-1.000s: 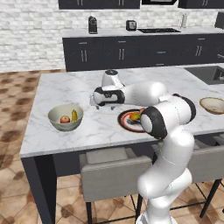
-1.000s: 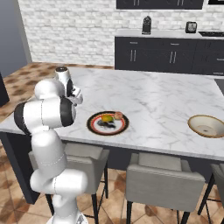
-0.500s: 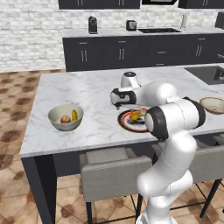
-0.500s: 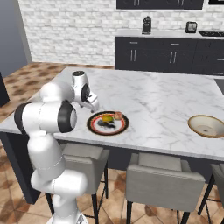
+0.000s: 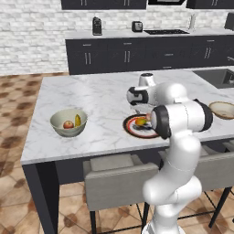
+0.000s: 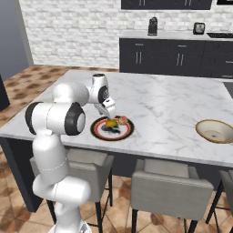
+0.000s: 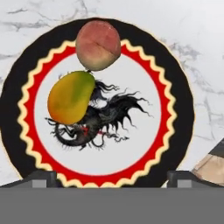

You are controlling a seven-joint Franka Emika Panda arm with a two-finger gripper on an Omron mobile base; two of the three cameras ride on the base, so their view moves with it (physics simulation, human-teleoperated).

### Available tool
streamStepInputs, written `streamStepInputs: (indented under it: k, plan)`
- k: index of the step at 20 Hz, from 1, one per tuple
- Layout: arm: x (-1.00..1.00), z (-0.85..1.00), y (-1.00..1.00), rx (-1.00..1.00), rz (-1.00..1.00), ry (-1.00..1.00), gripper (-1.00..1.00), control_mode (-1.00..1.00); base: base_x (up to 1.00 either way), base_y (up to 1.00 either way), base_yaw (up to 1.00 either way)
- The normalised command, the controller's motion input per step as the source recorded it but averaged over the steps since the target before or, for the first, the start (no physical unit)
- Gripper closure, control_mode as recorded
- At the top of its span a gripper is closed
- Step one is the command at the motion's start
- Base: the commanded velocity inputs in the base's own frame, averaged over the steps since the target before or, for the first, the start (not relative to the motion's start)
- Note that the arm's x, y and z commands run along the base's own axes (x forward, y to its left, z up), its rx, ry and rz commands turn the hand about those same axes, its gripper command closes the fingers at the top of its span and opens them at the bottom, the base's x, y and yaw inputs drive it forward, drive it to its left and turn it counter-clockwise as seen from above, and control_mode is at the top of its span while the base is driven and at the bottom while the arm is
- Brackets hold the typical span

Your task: Take the fruits from the plate on the dining counter and place two fruits in each bowl.

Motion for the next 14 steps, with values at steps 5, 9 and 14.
streamStepInputs:
  k: [5, 9, 14]
  plan:
    - [0.11, -0.21, -0.06, 0.09, -0.02, 0.08, -1.00, -1.00, 0.00, 0.00, 0.00]
    - [0.31, -0.24, 0.00, 0.04, 0.00, 0.01, -1.00, -1.00, 0.00, 0.00, 0.00]
    - [0.29, -0.34, 0.00, 0.00, 0.00, 0.00, -1.00, -1.00, 0.00, 0.00, 0.00]
